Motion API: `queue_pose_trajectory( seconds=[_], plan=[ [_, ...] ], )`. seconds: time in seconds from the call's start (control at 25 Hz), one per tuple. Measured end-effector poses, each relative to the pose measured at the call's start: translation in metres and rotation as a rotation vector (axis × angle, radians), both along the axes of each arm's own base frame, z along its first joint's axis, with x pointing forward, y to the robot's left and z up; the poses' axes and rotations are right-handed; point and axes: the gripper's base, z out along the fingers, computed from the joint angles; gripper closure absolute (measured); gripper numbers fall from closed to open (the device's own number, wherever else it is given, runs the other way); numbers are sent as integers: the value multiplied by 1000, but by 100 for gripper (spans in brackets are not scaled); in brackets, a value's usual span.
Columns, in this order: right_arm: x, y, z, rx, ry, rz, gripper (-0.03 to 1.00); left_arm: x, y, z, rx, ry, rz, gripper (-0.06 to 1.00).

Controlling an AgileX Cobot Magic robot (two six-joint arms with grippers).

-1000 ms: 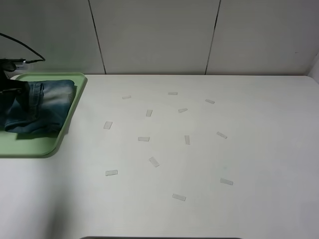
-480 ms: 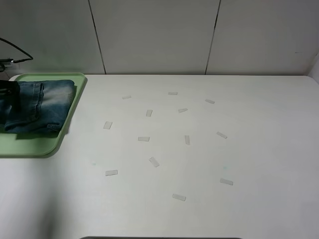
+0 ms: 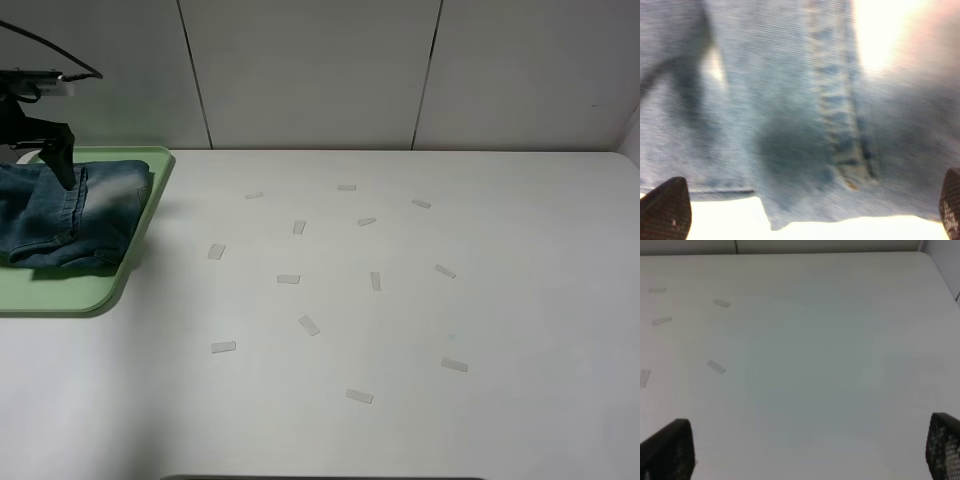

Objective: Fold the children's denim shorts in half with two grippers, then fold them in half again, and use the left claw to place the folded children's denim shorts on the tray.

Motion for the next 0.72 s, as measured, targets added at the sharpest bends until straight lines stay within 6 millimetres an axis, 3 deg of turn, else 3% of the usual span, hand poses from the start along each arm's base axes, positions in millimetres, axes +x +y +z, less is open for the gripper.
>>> queue_pose_trajectory(
  seconds=[0.16, 0.4, 0.52, 0.72],
  plan=[
    [0, 0, 0, 0, 0, 0, 27, -7, -22, 24, -6, -8, -21, -5],
    [0, 0, 0, 0, 0, 0, 27, -30, -41, 83, 5, -124, -55, -5],
    [0, 0, 0, 0, 0, 0, 27, -55, -48, 112, 5, -186, -66, -5],
    [0, 0, 0, 0, 0, 0, 27, -110, -55, 144, -4, -258, -64, -5]
  ],
)
